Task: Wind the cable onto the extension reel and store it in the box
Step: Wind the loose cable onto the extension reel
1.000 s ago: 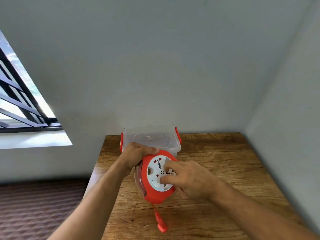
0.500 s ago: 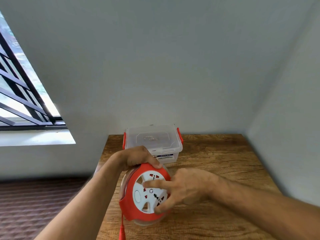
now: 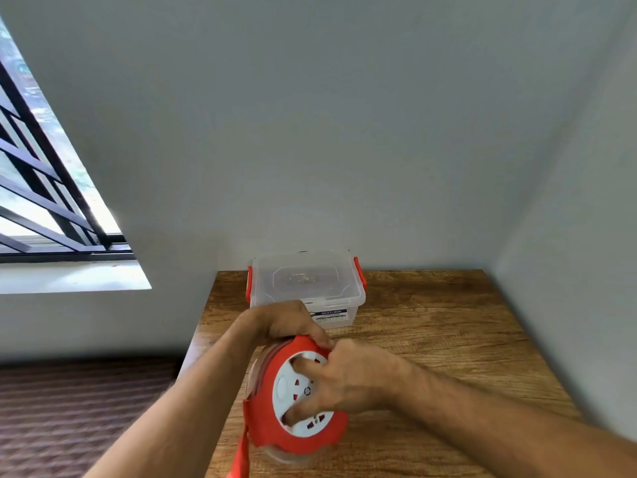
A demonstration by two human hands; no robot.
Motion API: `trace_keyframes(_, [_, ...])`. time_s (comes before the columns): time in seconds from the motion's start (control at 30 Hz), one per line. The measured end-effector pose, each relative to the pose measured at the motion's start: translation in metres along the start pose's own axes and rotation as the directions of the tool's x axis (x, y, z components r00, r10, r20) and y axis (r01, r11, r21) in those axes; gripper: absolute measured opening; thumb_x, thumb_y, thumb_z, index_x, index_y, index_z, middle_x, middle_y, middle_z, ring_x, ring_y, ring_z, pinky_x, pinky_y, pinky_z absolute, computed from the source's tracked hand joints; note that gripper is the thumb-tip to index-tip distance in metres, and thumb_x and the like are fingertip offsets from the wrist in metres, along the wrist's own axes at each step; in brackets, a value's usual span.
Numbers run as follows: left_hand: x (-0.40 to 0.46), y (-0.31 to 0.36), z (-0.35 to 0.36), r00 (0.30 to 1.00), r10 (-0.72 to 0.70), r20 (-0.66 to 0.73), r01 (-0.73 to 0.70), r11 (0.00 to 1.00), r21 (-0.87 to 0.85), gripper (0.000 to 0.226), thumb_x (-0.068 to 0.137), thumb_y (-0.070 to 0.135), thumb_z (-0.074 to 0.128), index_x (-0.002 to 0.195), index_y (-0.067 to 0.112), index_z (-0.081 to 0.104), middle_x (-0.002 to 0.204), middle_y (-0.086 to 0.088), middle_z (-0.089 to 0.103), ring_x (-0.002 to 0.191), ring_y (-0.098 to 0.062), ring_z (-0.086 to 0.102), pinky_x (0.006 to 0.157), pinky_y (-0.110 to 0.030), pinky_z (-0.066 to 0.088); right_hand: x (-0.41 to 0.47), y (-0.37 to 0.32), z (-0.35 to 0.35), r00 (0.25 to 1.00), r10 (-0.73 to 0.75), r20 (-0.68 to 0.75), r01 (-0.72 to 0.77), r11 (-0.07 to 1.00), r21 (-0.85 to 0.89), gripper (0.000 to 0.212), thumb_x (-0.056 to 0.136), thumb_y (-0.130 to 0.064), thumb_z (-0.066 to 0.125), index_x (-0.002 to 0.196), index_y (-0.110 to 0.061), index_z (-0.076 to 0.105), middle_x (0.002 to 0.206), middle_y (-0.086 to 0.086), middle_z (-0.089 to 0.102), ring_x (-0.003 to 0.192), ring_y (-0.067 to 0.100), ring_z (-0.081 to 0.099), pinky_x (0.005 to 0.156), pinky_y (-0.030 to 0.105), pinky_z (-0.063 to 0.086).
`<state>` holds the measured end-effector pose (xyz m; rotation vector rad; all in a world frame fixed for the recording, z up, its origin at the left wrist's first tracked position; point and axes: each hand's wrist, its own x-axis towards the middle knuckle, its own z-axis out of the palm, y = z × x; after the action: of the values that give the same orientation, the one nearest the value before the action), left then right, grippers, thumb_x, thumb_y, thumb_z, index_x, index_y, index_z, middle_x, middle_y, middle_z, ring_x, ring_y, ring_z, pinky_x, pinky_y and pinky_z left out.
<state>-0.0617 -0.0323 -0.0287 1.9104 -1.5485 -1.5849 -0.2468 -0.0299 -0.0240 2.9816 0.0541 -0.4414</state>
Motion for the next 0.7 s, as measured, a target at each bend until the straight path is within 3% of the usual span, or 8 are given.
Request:
trace_keyframes(0.07, [-0.002,-0.001,-0.004,0.998,0.045,-0.053,-0.048,0.998,-0.048,0.009,0.084,0.027,0.082,0.085,0.022,0.074,0.072,0.007,0.079,0.062,-0.009,0.075,0.065,-0.023,0.059,0.004,0.001,0.011,1.0,0.018,-0.025,-0.02,0.995,-0.093,0.07,0.087,-0.033,0.074,0.145,-0.043,0.036,0.136,0.021,0.048,0.095,0.046,0.066,0.063,0.048,0.061])
trace_keyframes(0.17, [-0.003,-0.004,-0.007,0.987,0.095,-0.129,-0.108,0.99,-0.096,0.008,0.085,0.027,0.081,0.082,0.022,0.076,0.066,0.009,0.078,0.06,-0.009,0.075,0.062,-0.022,0.058,0.009,-0.003,0.025,0.99,0.103,-0.098,-0.103,0.995,0.003,0.07,0.088,-0.031,0.073,0.144,-0.046,0.033,0.141,0.023,0.044,0.105,0.05,0.062,0.069,0.054,0.061])
trace_keyframes(0.3, [-0.003,-0.016,-0.005,0.981,0.091,-0.17,-0.118,0.981,-0.155,0.022,0.084,0.031,0.082,0.091,0.01,0.081,0.078,-0.003,0.082,0.068,-0.018,0.079,0.067,-0.028,0.062,0.009,-0.007,0.027,0.975,0.17,-0.142,-0.171,0.985,0.009,0.063,0.088,-0.029,0.073,0.14,-0.047,0.042,0.141,0.021,0.045,0.103,0.048,0.064,0.069,0.054,0.061])
trace_keyframes(0.47, [-0.004,-0.037,0.011,0.955,0.068,-0.287,-0.184,0.898,-0.4,0.017,0.086,0.024,0.081,0.089,0.006,0.082,0.086,-0.014,0.082,0.072,-0.025,0.08,0.066,-0.032,0.063,0.001,-0.01,0.032,0.934,0.321,-0.156,-0.272,0.924,0.27,0.037,0.093,-0.024,0.065,0.124,-0.045,0.063,0.159,0.002,0.029,0.124,0.04,0.054,0.094,0.054,0.053])
trace_keyframes(0.6, [0.005,-0.058,0.033,0.899,-0.002,-0.439,-0.25,0.82,-0.515,0.022,0.087,0.02,0.08,0.104,0.005,0.079,0.094,-0.015,0.083,0.083,-0.028,0.08,0.073,-0.038,0.063,-0.004,-0.004,0.048,0.894,0.422,-0.15,-0.301,0.814,0.496,0.034,0.085,-0.017,0.061,0.109,-0.037,0.073,0.157,-0.013,0.032,0.125,0.022,0.053,0.093,0.042,0.053])
trace_keyframes(0.7, [0.016,-0.079,0.051,0.869,-0.148,-0.473,-0.194,0.776,-0.6,0.026,0.088,0.027,0.08,0.101,0.004,0.08,0.09,-0.015,0.083,0.076,-0.026,0.079,0.07,-0.038,0.062,-0.005,0.003,0.069,0.785,0.591,-0.184,-0.357,0.675,0.646,0.027,0.093,-0.028,0.052,0.113,-0.034,0.07,0.146,-0.013,0.04,0.123,0.011,0.05,0.093,0.027,0.048])
